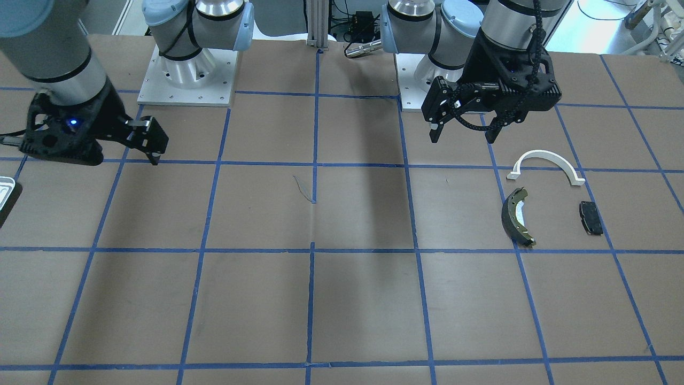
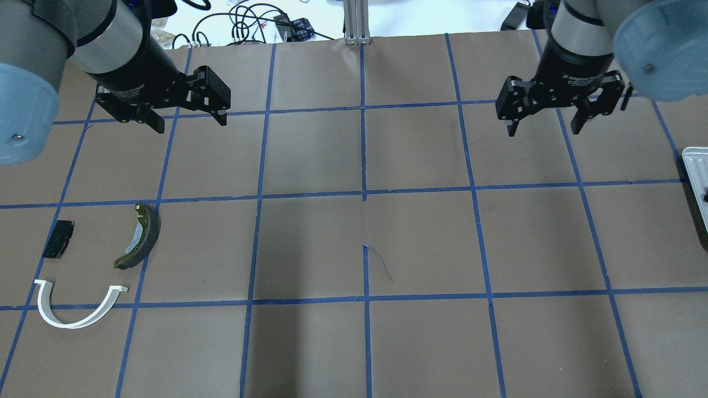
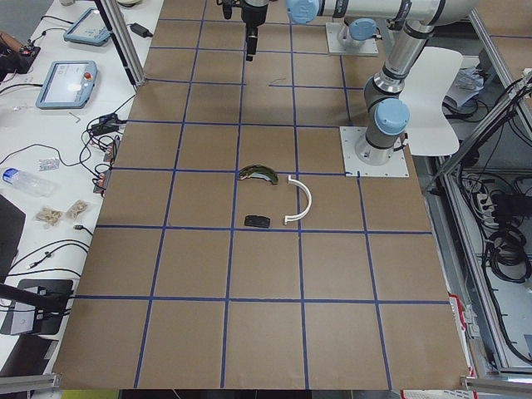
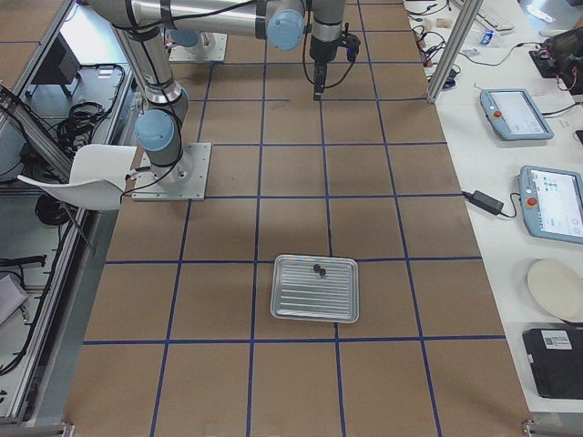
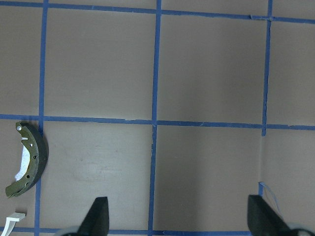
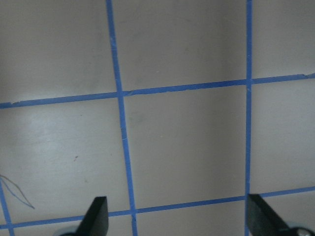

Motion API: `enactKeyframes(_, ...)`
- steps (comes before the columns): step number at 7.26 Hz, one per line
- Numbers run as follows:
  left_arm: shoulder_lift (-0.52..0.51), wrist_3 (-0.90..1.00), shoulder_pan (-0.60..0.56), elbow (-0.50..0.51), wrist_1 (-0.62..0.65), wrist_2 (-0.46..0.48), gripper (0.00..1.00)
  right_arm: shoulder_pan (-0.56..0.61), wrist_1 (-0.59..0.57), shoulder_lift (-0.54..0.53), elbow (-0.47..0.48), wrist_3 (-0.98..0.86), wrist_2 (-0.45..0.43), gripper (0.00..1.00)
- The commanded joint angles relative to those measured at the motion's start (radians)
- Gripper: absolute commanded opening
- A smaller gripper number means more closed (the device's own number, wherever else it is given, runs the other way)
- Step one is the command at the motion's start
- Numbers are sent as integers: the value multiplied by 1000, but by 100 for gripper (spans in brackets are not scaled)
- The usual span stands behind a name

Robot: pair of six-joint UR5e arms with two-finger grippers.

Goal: Place bearing gear from tray to pile

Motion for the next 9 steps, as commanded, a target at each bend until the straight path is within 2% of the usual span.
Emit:
enactKeyframes(1, 0, 1, 0, 0, 0, -1, 100, -191, -13, 37, 0, -131, 1, 100)
enactKeyframes(2, 0, 1, 0, 0, 0, -1, 100, -283, -59, 95, 0, -182, 1, 100)
enactKeyframes(4, 0, 3, 2, 0, 0, -1, 100, -452, -307, 241, -4, -329, -9, 100)
enactKeyframes(5, -1, 3, 2, 0, 0, -1, 100, -518, -367, 287, -4, -365, -1, 100)
enactKeyframes(6, -1, 3, 2, 0, 0, -1, 100, -572, -375, 337, -9, -373, 1, 100)
enactKeyframes(8, 0, 4, 2, 0, 0, 0, 100, -624, -554, 430, -13, -463, 5, 100)
enactKeyframes(9, 0, 4, 2, 0, 0, 0, 100, -671, -559, 454, -7, -475, 52, 100)
